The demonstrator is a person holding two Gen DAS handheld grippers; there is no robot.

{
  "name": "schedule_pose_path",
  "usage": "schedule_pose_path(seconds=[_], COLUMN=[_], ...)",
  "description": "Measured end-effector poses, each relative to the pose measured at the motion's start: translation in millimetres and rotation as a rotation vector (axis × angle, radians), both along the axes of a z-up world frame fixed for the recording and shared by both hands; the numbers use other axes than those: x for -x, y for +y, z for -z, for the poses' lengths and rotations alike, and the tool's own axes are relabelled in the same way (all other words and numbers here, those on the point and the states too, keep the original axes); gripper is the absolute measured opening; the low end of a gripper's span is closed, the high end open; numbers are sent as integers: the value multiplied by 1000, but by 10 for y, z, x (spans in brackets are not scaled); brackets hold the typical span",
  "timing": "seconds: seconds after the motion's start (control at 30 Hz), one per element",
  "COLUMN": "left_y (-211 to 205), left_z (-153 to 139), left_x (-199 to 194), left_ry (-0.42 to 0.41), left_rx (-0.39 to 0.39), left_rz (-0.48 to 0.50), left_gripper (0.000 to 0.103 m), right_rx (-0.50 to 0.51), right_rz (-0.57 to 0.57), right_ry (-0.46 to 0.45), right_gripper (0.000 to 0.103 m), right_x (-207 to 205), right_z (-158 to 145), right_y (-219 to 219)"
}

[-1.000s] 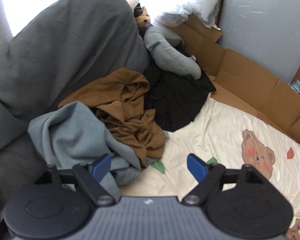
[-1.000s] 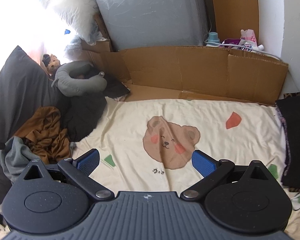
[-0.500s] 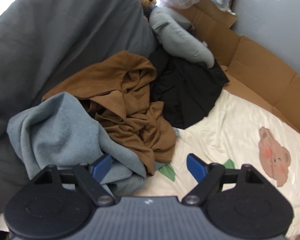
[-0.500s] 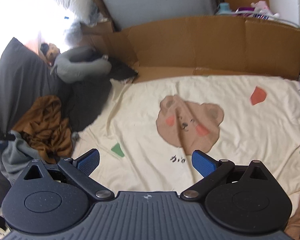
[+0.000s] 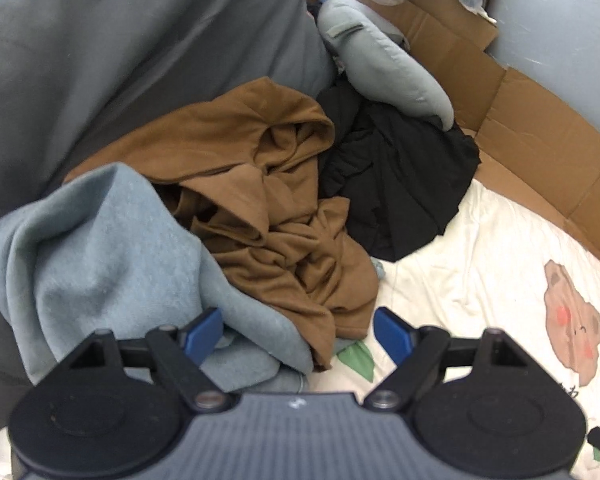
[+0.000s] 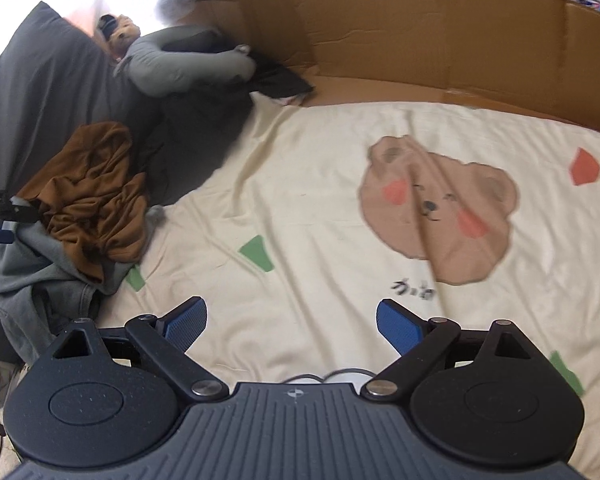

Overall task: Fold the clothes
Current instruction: 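Move the left tool toward the brown shirt in the clothes pile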

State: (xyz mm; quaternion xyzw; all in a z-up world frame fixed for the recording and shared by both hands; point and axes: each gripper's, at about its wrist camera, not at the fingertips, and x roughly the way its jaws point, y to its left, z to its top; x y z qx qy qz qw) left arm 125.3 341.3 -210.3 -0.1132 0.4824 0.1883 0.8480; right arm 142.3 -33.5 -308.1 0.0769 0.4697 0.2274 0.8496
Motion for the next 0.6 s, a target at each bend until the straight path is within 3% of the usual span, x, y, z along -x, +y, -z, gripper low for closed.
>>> schedule_pose_path(seconds=[0.3, 0.6], left_y=[50, 120], left_z=[156, 233], left_x=[-1, -58], left_ry=[22, -15], left_rx=[16, 33], left_rz=[-29, -24], left_gripper=[81, 73], right_rx=[-10, -52], right_rz=[-102, -179], right_ry=[3, 1], right_gripper=[88, 85], right_x=[-79, -83], right_z=[147, 178], right_y=[389, 694])
